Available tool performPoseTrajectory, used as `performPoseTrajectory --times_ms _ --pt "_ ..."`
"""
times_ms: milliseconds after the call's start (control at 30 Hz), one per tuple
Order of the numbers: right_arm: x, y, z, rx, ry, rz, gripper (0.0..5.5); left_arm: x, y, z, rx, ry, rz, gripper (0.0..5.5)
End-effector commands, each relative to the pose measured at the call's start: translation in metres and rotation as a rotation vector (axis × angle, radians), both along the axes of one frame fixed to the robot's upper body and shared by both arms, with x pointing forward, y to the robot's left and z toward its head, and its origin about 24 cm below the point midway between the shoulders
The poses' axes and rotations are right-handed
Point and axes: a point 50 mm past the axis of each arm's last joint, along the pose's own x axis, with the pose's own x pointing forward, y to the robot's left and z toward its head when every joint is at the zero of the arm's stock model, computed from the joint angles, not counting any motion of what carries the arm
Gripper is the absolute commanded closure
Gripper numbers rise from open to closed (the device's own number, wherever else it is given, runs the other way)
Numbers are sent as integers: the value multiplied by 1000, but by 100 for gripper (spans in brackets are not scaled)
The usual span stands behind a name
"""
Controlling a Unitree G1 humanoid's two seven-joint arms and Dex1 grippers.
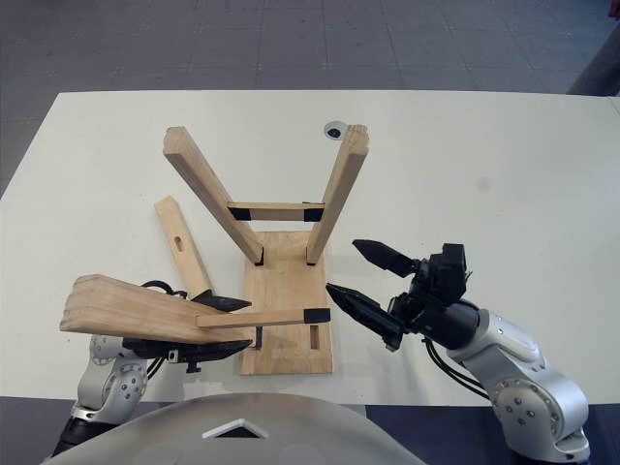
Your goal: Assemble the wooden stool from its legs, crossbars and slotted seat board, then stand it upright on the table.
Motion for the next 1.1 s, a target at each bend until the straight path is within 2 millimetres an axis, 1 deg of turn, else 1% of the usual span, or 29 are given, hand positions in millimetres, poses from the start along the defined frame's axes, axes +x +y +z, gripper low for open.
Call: performPoseTrajectory --times_ms 33,600,967,1100 --pt "2 0 3 -32 -11 1 0 2 -1 -1 19 -19 -6 345" --pt "0 3 7 -19 -15 -12 0 0 9 -12 81 18 -1 345" --pt "1 3 8 -18 -19 -13 0 -6 4 -23 57 57 23 345" --pt "1 2 8 -18 -20 -17 0 -13 -1 -31 87 89 -46 345"
